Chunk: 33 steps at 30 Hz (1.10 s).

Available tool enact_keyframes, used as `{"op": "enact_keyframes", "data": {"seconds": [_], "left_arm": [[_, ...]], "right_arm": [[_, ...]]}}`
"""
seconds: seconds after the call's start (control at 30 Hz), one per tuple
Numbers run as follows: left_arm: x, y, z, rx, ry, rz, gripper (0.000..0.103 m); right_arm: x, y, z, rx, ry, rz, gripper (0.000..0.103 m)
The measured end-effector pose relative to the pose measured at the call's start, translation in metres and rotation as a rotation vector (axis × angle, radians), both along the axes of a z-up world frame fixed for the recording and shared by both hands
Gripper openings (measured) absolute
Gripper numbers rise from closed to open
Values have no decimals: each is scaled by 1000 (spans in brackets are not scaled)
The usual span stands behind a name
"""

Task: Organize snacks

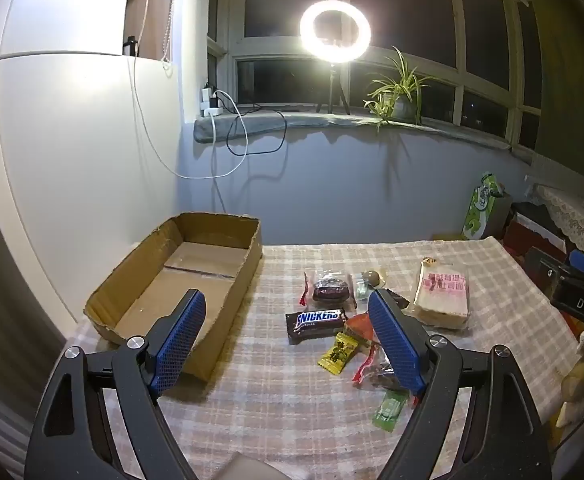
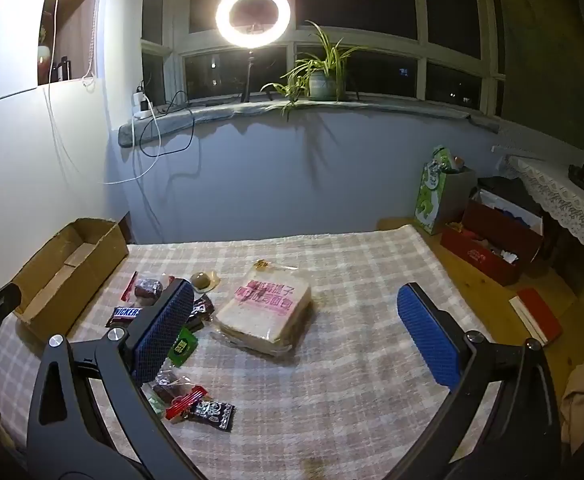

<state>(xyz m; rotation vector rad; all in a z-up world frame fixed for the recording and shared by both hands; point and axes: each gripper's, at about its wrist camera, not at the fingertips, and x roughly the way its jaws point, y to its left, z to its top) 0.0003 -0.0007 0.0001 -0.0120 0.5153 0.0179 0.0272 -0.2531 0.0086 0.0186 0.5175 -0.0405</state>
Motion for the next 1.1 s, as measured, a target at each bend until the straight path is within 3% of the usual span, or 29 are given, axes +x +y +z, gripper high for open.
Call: {"op": "enact_keyframes", "data": {"seconds": [1.1], "left_arm": [[2, -4, 3, -18, -11, -13, 84]], "right_arm": [[1, 3, 8, -55, -10, 10, 103]]}}
